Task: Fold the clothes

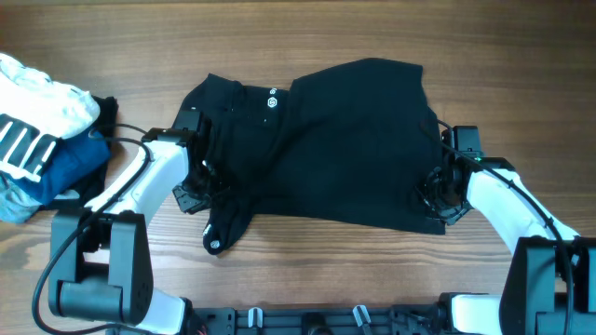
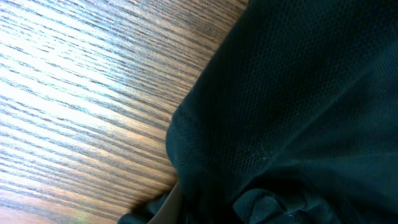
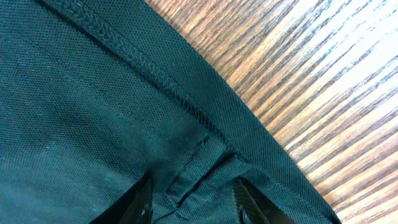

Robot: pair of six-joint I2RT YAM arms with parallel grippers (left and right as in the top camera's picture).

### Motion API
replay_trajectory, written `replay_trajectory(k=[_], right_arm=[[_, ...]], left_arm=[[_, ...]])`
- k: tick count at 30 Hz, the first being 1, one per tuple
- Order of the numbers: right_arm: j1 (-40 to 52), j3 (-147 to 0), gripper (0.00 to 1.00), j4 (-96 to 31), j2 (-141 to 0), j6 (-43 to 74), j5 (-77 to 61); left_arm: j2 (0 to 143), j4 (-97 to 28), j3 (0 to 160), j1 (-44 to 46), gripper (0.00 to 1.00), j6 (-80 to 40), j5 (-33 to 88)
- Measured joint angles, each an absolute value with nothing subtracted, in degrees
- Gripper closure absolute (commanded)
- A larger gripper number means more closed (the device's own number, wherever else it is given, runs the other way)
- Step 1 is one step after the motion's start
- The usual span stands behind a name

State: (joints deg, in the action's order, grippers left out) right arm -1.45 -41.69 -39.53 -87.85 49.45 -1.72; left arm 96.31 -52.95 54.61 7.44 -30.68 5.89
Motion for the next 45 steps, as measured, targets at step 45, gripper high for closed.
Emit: replay_trajectory(k=[45], right_arm=[[-1.45,-62.43,0.96,-64.27,-72.42,43.62,0.89]], left_arm=[[95.55,-79.55,81.71,5.54,0.96,-21.87,6.42]])
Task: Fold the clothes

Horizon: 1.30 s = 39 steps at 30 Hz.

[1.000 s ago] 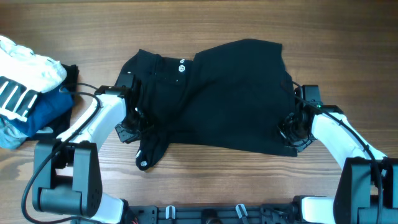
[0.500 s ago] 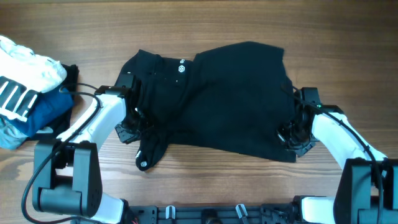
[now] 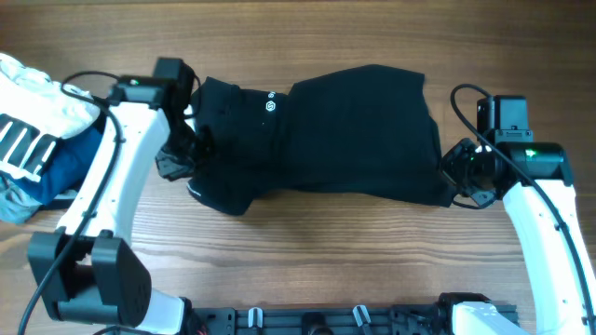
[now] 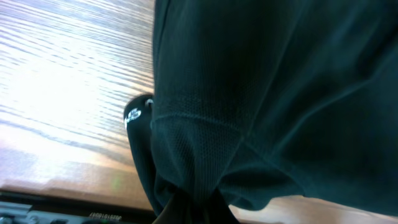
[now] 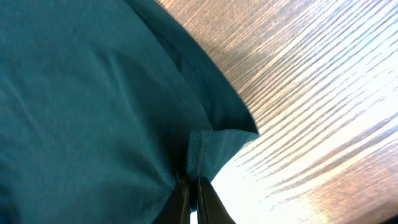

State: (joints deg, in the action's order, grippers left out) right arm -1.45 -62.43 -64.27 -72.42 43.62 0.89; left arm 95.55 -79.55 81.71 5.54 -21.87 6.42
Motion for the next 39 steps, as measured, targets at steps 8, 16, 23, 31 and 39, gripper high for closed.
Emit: replay_trajectory(k=[8,16,23,31,39], right_arm=[[-1.45,-83.77,0.96,-69.67,-71.99,36.95,1.37],[-1.28,-110.43,0.96,-76.29,-71.66,31.53,5.13],[-1.17,-119.92,0.96,-75.16,-71.26,28.08,10.92],[-1.19,-120.51,0.96,-68.88,-90.96,22.33,12.64],[-1.67,-119.98,0.96,-47.46,-109.97,22.39,1.58]], left_arm=[[91.37,-83.83,96.25,-1.76,0.96,-20.32,11.14],[82.7,-81.93,114.32,-9.52,0.96,-18.06,19.18],[75.11,-70.02,118.58,-10.46,0.96,-18.04,21.98],[90.54,-63.18,118.83,-5.17,0.96,-17.17,24.03],[107.92,-30.5,117.84,-2.63,0.96,-17.34,23.31]])
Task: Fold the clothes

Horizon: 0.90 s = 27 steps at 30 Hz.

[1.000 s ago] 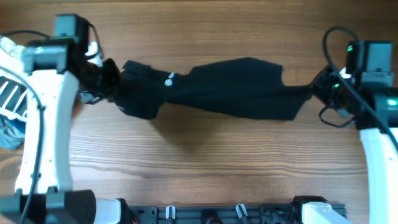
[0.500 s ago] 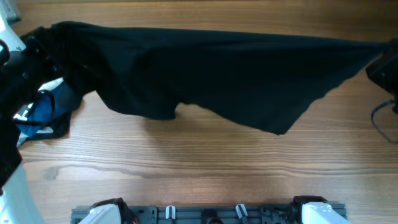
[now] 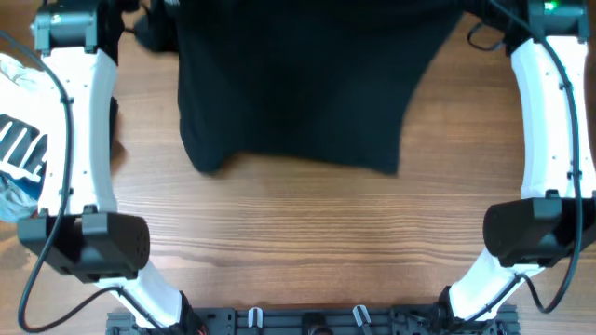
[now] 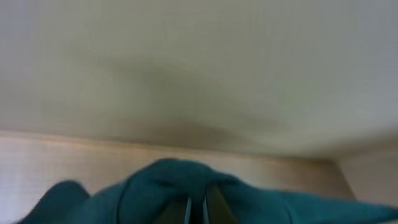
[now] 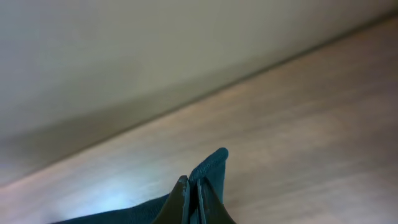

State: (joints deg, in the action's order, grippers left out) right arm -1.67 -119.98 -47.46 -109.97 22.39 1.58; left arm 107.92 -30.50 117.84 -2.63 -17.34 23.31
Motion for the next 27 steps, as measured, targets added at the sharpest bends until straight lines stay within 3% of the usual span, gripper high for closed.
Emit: replay_trajectory(k=[3,6,12,16,27], right_arm=[[-3.38,-124.07,0.96,-48.34,-109.62,22.94,-0.45],[-6.63,-129.21,0.96,-52.99,-108.07,23.09,-1.83],[-11.68,-130.93,0.96,-79.13,-104.01,21.1,-0.86],[-11.84,-120.7,0.96,-88.03,-105.58,20.62,5.32],[-15.92,-88.97,0.96,-88.25,-107.11,20.49,12.56]], left_arm=[[107.68,-26.04,119.24,-3.09,0.96,-18.13,23.35],[107.18,-29.15,123.5,-4.27,0.96,-18.85,24.53],[104.95,-62.43,124.88,-4.78,0.96,-19.14,26.89],[105.78,-77.21,118.56,-3.55,0.96,-16.93,26.79],[108.14,-82.72,80.68,1.91,0.96,-8.49,24.93]])
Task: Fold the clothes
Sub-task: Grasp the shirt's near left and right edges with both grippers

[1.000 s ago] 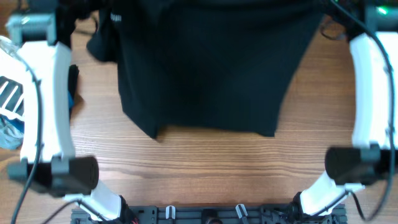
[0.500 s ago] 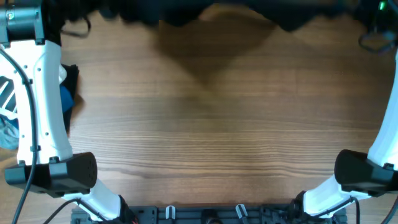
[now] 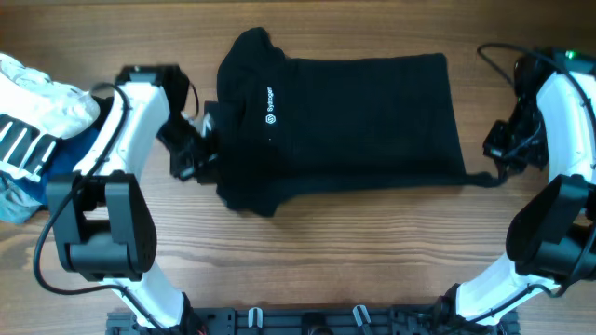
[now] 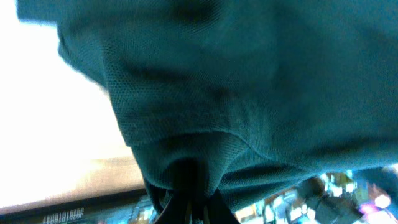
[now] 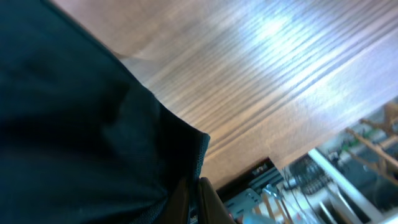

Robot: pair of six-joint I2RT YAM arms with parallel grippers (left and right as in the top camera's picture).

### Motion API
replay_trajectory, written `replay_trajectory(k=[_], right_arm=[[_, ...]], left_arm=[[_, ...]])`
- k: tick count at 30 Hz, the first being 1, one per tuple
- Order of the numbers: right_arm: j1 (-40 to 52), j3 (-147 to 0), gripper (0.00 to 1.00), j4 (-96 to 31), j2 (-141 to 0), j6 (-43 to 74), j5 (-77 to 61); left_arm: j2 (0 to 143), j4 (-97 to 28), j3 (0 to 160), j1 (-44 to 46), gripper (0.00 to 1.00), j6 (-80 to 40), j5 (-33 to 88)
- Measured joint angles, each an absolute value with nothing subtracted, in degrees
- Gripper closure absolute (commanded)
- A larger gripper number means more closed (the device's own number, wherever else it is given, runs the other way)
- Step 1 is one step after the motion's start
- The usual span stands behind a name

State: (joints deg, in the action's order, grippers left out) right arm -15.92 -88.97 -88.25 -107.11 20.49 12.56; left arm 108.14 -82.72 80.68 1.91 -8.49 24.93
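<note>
A black shirt lies spread across the middle of the table, with a small white logo facing up. My left gripper is at its left near edge, shut on a bunched fold of the fabric that fills the left wrist view. On the right, my right gripper is shut on the shirt's near right corner, which is pulled out into a thin tail. The right wrist view shows the hemmed edge pinched between the shut fingers.
A pile of other clothes sits at the left edge: a white garment with dark stripes on a blue one. Bare wooden tabletop runs along the near side. The arm bases stand at the near corners.
Both grippers held the shirt hanging high over the far side of the table. Now they are low at its near left and right corners, and the shirt lies flat.
At first the shirt lay spread, with the left gripper in its left edge and the right fingers open around the right hem. Then both were shut on it and it was bunched. It was then held up at the far side, and now lies flat.
</note>
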Motion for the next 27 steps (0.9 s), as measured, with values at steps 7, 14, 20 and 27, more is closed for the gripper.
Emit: replay_trajectory(k=[7,14,20,27], right_arm=[[-17.8,-78.37,0.96,-84.51,-106.06,20.53,13.15],[-17.89,-77.69,0.96,-73.03,-103.37,19.49,11.51],[-17.89,-77.58,0.96,-61.93,-103.37,16.56,4.23],[-17.91,-77.58,0.96,-57.49,-103.37,15.68,2.46]], left_arm=[[105.43,-83.7,68.73,1.93,0.96,-4.95,24.97],[100.82,-73.14,67.96,1.85,0.96,-5.82,26.02],[100.82,-57.89,67.81,1.5,0.94,-11.84,27.94],[100.82,-48.9,67.77,1.39,0.87,-17.3,28.6]])
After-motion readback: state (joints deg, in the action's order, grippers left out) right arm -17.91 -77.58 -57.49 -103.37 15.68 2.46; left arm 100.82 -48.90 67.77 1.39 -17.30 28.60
